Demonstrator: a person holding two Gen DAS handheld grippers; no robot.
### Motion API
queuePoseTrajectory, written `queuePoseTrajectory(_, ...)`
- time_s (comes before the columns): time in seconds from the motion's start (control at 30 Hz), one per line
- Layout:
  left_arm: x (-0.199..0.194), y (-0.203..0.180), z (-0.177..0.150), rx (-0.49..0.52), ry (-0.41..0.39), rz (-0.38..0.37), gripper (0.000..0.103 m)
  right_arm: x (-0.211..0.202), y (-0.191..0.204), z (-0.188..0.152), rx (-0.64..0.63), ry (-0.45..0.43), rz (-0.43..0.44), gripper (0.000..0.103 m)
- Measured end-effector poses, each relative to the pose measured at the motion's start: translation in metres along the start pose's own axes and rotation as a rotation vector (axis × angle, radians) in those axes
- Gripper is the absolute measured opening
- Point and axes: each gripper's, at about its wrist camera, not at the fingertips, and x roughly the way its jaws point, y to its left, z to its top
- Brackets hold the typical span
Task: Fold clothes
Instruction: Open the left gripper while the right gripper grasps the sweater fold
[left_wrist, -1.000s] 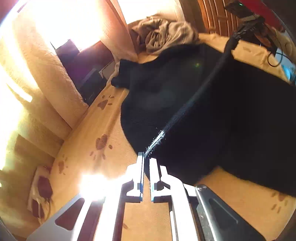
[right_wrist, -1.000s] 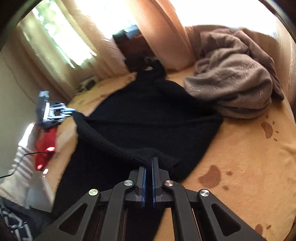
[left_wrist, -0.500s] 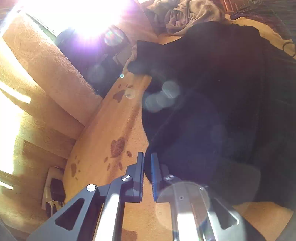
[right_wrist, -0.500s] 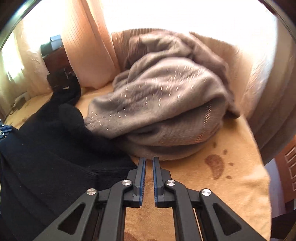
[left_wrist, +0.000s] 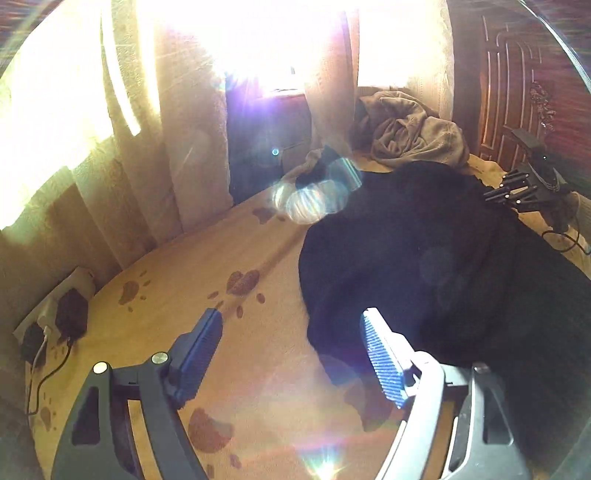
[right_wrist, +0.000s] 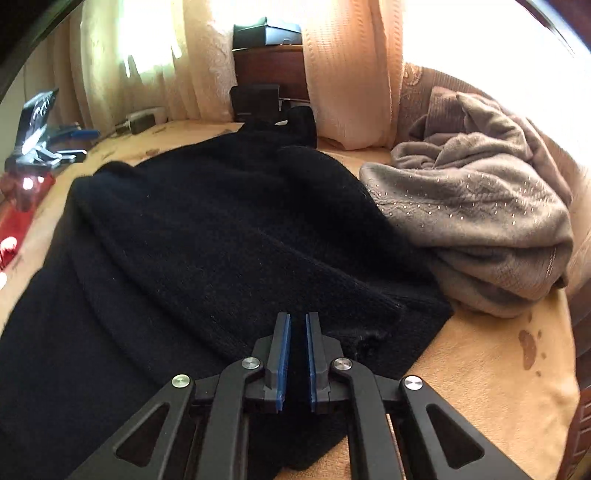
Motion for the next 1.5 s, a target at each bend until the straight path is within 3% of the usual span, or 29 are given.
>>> queuePoseTrajectory(0.13,0.010,0.000,-0.025,-0.014,0.095,-0.014,0.080,-0.026,0.035,0.004,-0.119,-0.098,-0.078,0.013)
queuePoseTrajectory(0.27,0.025,-0.022,-0.044,0.146,0.182,0.017,0.077,-0.053,0.111,0.015,-0.403,-0.269,-0.089,0.013)
queuePoseTrajectory(0.33,0.029,-0.029,-0.045,0.203,0.185,-0.006,0.072,-0.059,0.150,0.019,-0.551,-0.336,-0.080,0.013)
queuePoseTrajectory(0.47,0.034,-0.034,-0.038,0.265,0.157,-0.089,0.064,-0.047,0.203,0.027,-0.709,-0.357,0.017,0.013)
queuePoseTrajectory(0.53,0.038,-0.032,-0.034,0.274,0.149,-0.132,0.053,-0.037,0.219,0.035,-0.743,-0.332,0.107,0.013)
queuePoseTrajectory(0.67,0.045,-0.029,-0.029,0.285,0.137,-0.207,0.035,-0.020,0.237,0.053,-0.791,-0.346,0.128,0.016)
queuePoseTrajectory(0.73,0.045,-0.028,-0.027,0.289,0.133,-0.208,0.033,-0.012,0.245,0.061,-0.814,-0.355,0.133,0.037)
queuePoseTrajectory(0.77,0.045,-0.027,-0.026,0.291,0.130,-0.195,0.031,-0.008,0.249,0.066,-0.826,-0.360,0.135,0.067)
queuePoseTrajectory(0.8,0.045,-0.027,-0.025,0.294,0.126,-0.182,0.027,-0.009,0.252,0.068,-0.838,-0.393,0.129,0.088)
queuePoseTrajectory(0.87,0.044,-0.023,-0.023,0.284,0.113,-0.154,0.026,-0.004,0.256,0.072,-0.881,-0.478,0.087,0.088)
queuePoseTrajectory(1.03,0.044,-0.010,-0.011,0.246,0.074,-0.048,0.006,0.009,0.279,0.058,-1.058,-0.616,-0.120,0.088)
queuePoseTrajectory(1.13,0.042,-0.001,-0.001,0.204,0.042,-0.025,0.005,0.022,0.290,0.054,-1.109,-0.607,-0.159,0.088)
queuePoseTrajectory(1.2,0.045,-0.001,0.006,0.212,0.042,-0.041,0.005,0.034,0.299,0.053,-1.163,-0.592,-0.185,0.081)
queuePoseTrajectory(1.33,0.057,-0.005,0.009,0.277,0.104,-0.112,0.006,0.046,0.307,0.044,-1.241,-0.549,-0.179,0.077)
queuePoseTrajectory(1.43,0.056,0.001,0.002,0.243,0.142,-0.146,0.006,0.052,0.311,0.046,-1.250,-0.534,-0.170,0.074)
queuePoseTrajectory(1.5,0.054,0.006,-0.005,0.207,0.156,-0.166,0.009,0.056,0.312,0.051,-1.241,-0.503,-0.158,0.056)
